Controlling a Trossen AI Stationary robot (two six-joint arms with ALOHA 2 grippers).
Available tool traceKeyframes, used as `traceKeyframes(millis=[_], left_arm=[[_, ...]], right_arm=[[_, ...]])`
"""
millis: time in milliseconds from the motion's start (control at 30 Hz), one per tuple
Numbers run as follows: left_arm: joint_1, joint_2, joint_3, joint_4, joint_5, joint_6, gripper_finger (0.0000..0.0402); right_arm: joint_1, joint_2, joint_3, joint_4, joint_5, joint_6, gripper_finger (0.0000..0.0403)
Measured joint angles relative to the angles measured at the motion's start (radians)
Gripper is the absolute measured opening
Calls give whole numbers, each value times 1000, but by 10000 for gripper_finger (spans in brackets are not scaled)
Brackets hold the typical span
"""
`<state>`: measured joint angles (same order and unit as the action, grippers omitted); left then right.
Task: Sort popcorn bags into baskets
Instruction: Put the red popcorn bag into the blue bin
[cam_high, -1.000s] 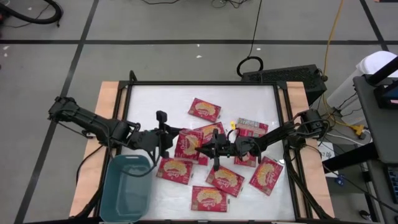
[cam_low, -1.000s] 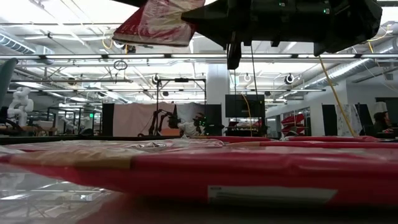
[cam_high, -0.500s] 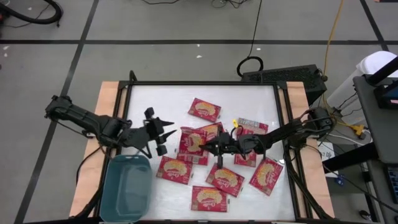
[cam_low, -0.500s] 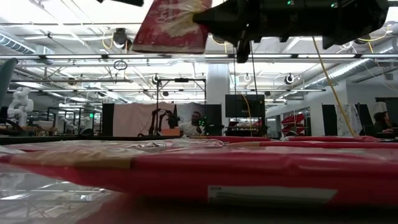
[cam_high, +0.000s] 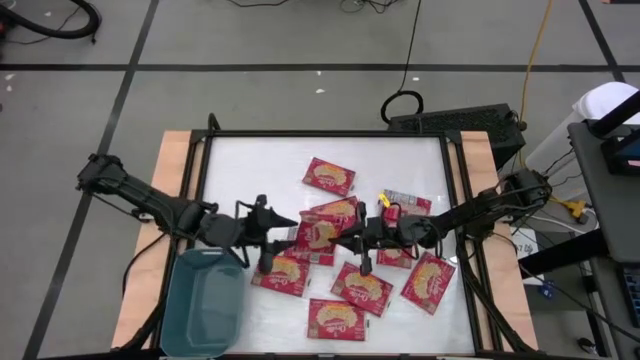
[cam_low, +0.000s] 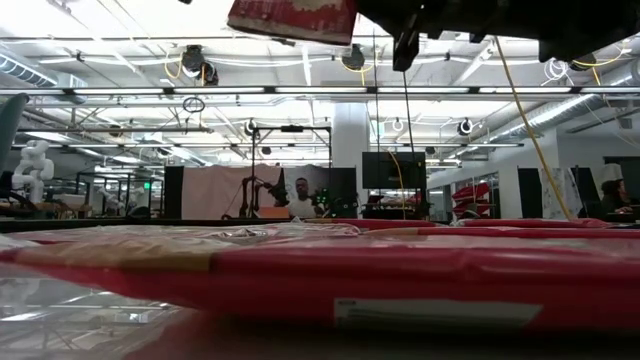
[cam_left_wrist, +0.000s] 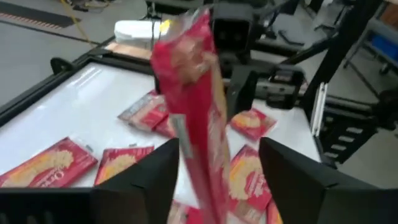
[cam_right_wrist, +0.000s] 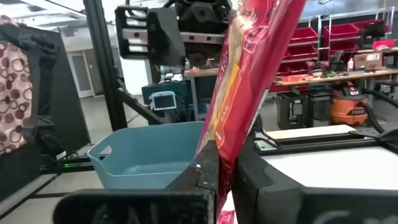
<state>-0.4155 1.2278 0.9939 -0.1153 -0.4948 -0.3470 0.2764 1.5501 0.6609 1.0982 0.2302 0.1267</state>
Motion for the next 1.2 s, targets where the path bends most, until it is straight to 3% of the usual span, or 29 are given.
traceKeyframes(millis=[200,333,467,700,833,1000,1200], left_arm=[[27,56,1,68,24,-13,304],[45,87,1,76,48,-19,296],[49,91,1,100,81,7,219],[51,90,1,118,153,154,29],[58,86,1,112,152,121,27],[43,34,1,61,155,42,18],[-3,-59,2,-57,163,-144,19]], right_arm=[[14,0,0,5,1,-8,9],[13,-1,0,14,5,-15,9],[13,0,0,16,7,-30,9],[12,0,1,7,17,-9,17],[19,-1,2,-15,92,13,58],[31,-18,2,-54,145,9,145],[33,-76,2,-261,211,15,233]])
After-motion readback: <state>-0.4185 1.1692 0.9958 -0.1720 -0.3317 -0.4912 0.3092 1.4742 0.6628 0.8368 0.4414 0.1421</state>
